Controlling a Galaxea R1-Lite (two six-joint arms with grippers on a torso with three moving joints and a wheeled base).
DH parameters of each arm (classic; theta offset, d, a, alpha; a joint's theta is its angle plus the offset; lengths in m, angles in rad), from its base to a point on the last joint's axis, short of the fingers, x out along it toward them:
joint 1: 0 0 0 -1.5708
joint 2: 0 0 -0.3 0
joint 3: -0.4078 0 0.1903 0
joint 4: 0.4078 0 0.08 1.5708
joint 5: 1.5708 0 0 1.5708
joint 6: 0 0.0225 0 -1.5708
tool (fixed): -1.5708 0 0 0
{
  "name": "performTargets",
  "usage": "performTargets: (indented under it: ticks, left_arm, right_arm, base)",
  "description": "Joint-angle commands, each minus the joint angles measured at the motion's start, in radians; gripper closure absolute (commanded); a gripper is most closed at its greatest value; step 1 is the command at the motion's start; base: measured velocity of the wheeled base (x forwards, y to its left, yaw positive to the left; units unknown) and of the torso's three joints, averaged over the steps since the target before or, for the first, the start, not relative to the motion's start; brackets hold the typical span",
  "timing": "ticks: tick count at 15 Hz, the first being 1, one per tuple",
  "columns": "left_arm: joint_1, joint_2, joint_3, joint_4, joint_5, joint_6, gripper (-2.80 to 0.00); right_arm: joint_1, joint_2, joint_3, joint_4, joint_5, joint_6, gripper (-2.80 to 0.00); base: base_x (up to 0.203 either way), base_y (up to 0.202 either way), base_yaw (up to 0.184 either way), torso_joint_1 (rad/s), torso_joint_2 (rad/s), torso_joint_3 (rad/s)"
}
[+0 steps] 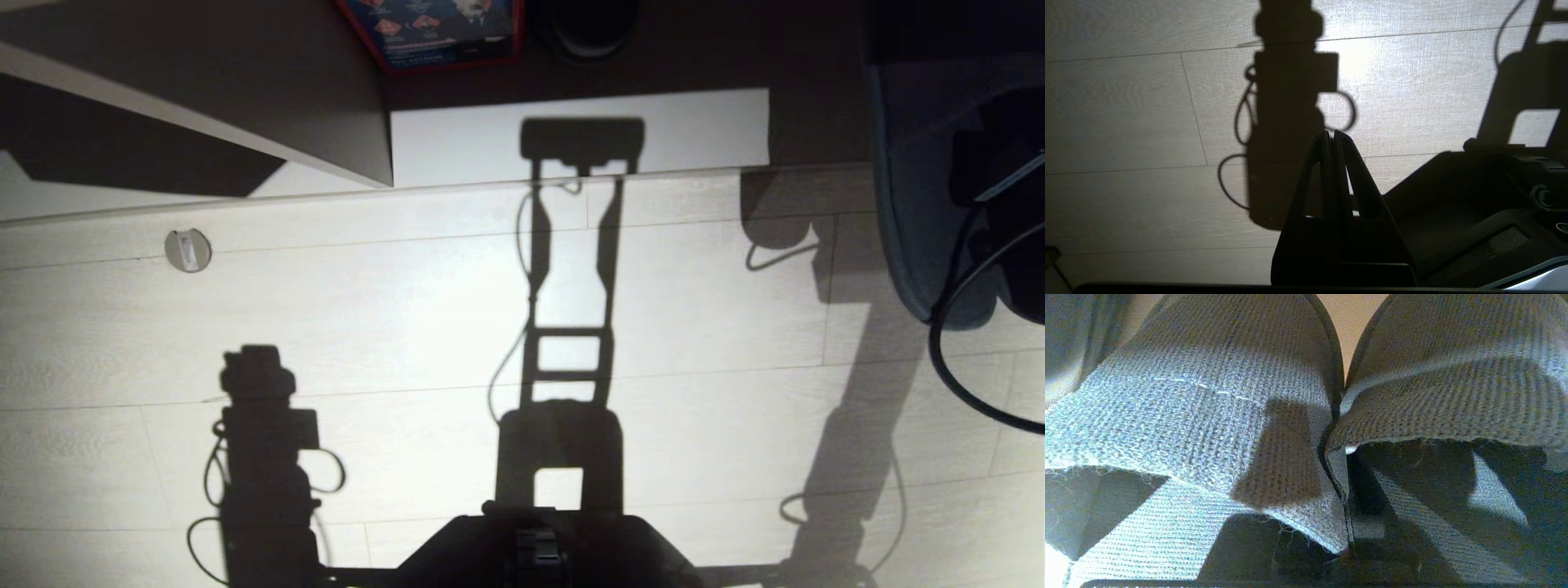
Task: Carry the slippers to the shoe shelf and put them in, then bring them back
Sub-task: Pick up the slippers in the shoe cabinet, then place the slippers on the floor
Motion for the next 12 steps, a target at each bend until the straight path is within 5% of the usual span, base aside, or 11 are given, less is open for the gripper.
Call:
performTargets:
  ticks: [1,12]
  left_arm:
    - [0.0,0.0,0.0,0.0,0.001,-0.001,0.0]
    - [0.0,0.0,0.0,0.0,0.001,-0.001,0.0]
  right_arm:
    - [0.012,-0.084,0.143,-0.007,-0.002,-0.005,0.0]
    - [-0.001,-0.63,0.586,0.329,-0.007,-0.015,0.0]
  base:
    - [0.0,0.0,0.0,0.0,0.0,0.0]
    - [0.0,0.0,0.0,0.0,0.0,0.0]
